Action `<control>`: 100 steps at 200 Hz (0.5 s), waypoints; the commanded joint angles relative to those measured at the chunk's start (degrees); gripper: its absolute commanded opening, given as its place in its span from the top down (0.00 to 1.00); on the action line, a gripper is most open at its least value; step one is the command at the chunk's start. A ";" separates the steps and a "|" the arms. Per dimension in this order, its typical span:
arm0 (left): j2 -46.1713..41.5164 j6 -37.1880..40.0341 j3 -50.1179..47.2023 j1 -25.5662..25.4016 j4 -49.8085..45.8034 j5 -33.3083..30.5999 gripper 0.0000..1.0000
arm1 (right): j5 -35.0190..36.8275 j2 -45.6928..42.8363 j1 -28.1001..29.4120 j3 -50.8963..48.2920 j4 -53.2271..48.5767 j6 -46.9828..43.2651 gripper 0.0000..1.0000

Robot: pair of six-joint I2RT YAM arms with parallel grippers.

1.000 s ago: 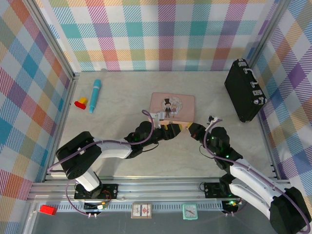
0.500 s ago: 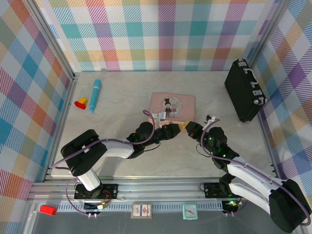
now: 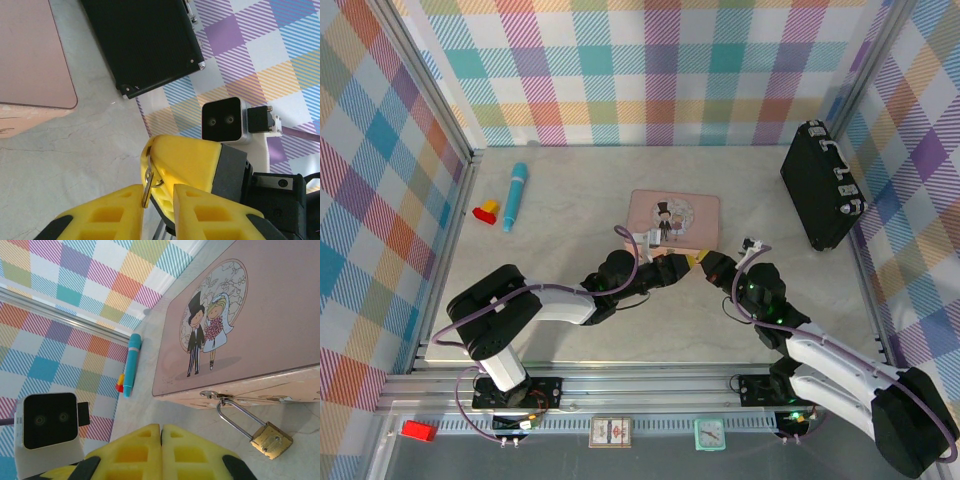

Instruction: Unlock the padlock with the key

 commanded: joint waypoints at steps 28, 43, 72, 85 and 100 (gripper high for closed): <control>0.93 -0.11 1.79 0.78 2.92 1.40 0.84 | 0.17 -1.66 0.55 -0.71 1.56 0.50 1.00; 0.89 -0.19 1.93 0.94 2.76 1.53 0.86 | -0.08 -1.74 0.54 -0.71 1.52 0.50 1.00; -0.05 0.62 2.09 1.20 0.66 1.24 0.94 | -3.41 -0.95 0.63 1.54 -0.65 -1.05 1.00; -0.70 1.01 2.06 1.51 -0.70 1.00 1.00 | -4.44 -1.01 0.61 1.67 -0.93 -1.21 1.00; -1.78 1.52 2.04 2.20 -2.30 1.49 1.00 | -4.59 -1.97 0.52 2.16 -3.69 -3.00 0.99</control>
